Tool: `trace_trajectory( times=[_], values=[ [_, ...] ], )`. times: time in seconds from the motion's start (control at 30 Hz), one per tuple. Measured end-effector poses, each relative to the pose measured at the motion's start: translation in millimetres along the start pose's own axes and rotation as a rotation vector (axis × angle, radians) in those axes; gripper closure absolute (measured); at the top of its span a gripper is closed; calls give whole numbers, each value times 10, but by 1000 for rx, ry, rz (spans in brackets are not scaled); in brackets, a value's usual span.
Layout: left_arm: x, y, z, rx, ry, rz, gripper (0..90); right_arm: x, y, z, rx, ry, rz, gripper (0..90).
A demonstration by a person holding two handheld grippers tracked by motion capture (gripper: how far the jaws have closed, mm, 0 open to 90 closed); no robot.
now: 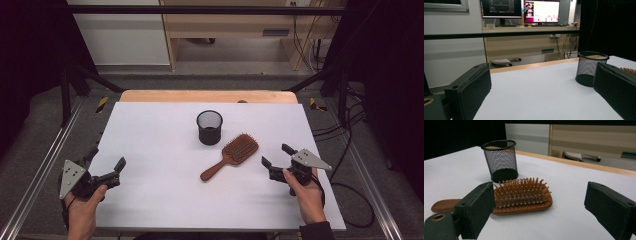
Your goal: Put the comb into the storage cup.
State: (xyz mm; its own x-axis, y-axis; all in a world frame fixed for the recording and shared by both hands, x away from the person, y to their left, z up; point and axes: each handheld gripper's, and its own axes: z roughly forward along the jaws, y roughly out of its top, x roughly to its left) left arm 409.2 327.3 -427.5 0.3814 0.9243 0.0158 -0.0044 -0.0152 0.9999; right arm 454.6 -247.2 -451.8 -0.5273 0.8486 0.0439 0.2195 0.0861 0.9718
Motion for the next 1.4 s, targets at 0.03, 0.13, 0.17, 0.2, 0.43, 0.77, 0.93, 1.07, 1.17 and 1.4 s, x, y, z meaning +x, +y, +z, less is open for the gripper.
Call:
trace_trajectory(
  times=[0.03, 0.13, 0.17, 0.2, 0.43, 0.77, 0.93, 1.07, 1.17, 1.4],
  values=[
    [-5, -4, 2, 4, 0, -2, 19, 0, -4, 8, 10, 0, 5, 87],
    [-15, -21, 9, 14, 1, -11, 20, 7, -9, 20, 30, -8, 15, 82],
    [-20, -26, 13, 20, 0, -9, 20, 4, -9, 20, 32, -12, 9, 79],
    [-27, -29, 17, 22, -1, -6, 21, 0, -5, 20, 35, -26, 12, 73],
    [-28, -44, 38, 38, -6, -4, 24, -30, 12, 54, 68, -129, 62, 75],
    [-65, -51, 45, 57, -8, 9, 29, -26, 41, 10, 149, -116, 42, 564],
    [-57, -62, 27, 58, -11, -7, 36, 74, 103, 42, 169, -135, -41, 765],
    [-86, -69, 35, 67, -16, -3, 41, 160, 209, 161, 206, -123, -69, 853],
    [-112, -74, 41, 73, -22, 12, 40, 170, 368, 269, 241, -108, -100, 896],
    [-74, -64, 34, 73, -8, 18, 42, 107, 729, 535, 339, -69, -141, 900]
  ],
)
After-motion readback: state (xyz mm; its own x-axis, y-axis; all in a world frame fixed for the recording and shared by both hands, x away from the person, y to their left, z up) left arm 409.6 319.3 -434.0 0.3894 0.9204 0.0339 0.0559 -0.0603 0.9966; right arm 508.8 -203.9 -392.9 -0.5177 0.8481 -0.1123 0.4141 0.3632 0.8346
